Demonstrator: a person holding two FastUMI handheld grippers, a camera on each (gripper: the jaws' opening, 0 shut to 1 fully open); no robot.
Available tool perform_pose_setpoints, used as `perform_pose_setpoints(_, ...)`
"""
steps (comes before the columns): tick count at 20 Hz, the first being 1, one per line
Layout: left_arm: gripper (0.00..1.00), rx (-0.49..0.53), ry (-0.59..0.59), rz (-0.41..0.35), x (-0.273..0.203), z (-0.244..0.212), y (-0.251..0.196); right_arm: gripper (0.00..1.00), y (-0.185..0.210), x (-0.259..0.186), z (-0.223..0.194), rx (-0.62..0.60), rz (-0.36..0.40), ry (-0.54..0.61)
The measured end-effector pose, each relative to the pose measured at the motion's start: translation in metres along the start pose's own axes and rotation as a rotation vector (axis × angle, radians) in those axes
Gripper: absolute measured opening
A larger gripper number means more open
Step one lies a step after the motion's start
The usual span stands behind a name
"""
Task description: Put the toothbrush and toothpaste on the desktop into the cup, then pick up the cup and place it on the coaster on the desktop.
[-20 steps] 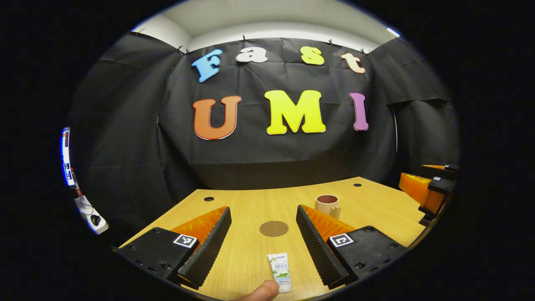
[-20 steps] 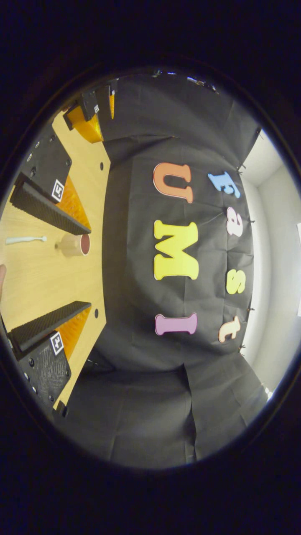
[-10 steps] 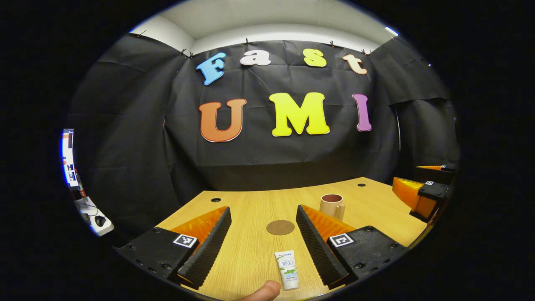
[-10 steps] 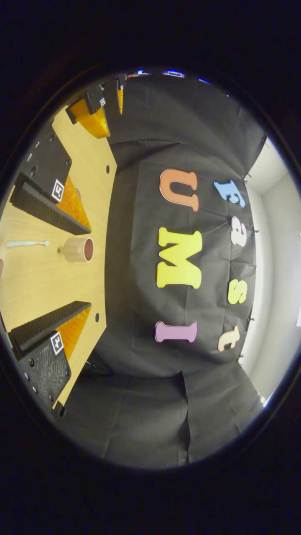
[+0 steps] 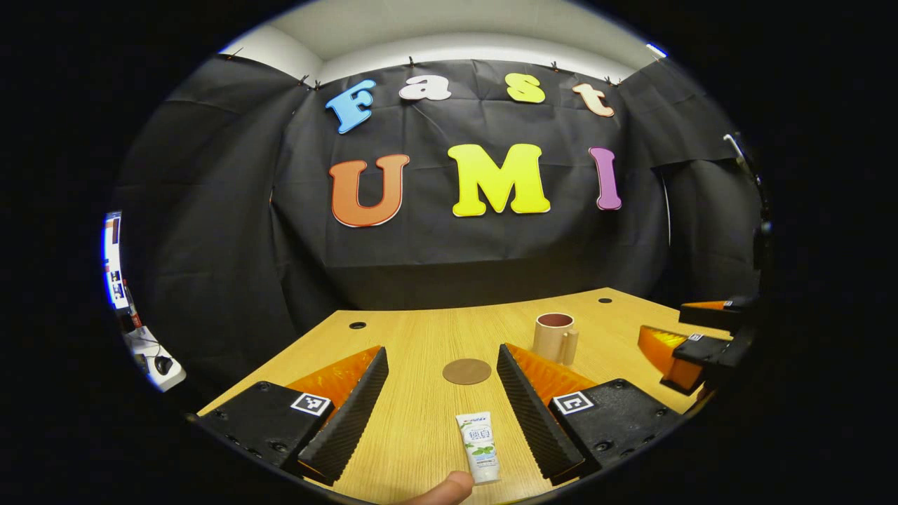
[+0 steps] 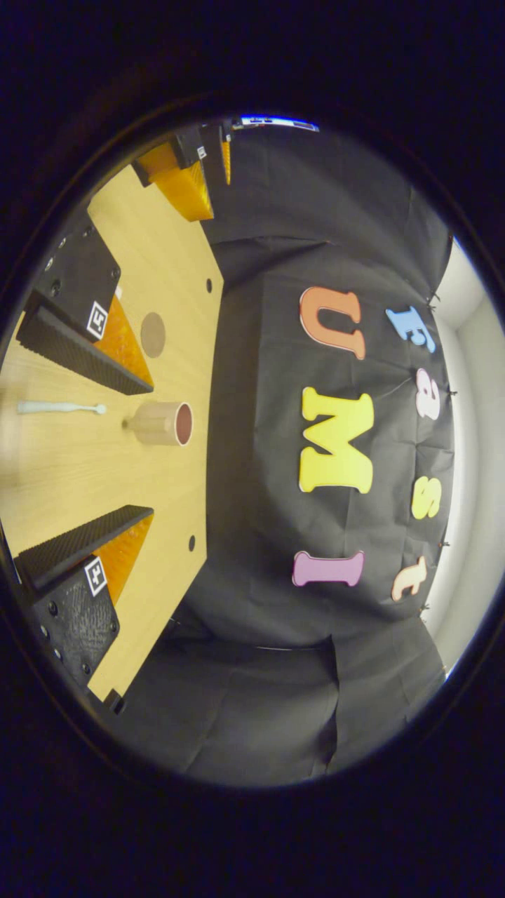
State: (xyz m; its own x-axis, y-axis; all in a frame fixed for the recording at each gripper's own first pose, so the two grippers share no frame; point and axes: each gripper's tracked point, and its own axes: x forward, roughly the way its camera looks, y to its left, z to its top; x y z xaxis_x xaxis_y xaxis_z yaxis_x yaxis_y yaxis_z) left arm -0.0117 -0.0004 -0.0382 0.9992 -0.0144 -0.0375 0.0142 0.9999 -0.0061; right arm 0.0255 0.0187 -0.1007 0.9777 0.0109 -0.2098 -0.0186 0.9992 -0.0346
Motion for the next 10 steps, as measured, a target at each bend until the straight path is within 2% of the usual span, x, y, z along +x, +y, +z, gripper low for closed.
perform_pose_setpoints(7,0.99,-0.007,0.065,-0.002,0.012,-0.033,-0.002,0.92,0.025,0.036,-0.079,-0.022,0.074,0.237)
perform_pose_setpoints(9,0.99,-0.023,0.094,-0.001,0.016,-0.044,-0.001,0.84,0.028,0.042,-0.093,-0.033,0.073,0.289)
perform_pose_setpoints(10,0.99,-0.029,0.107,0.0,0.017,-0.049,-0.001,0.77,0.03,0.043,-0.1,-0.028,0.074,0.315)
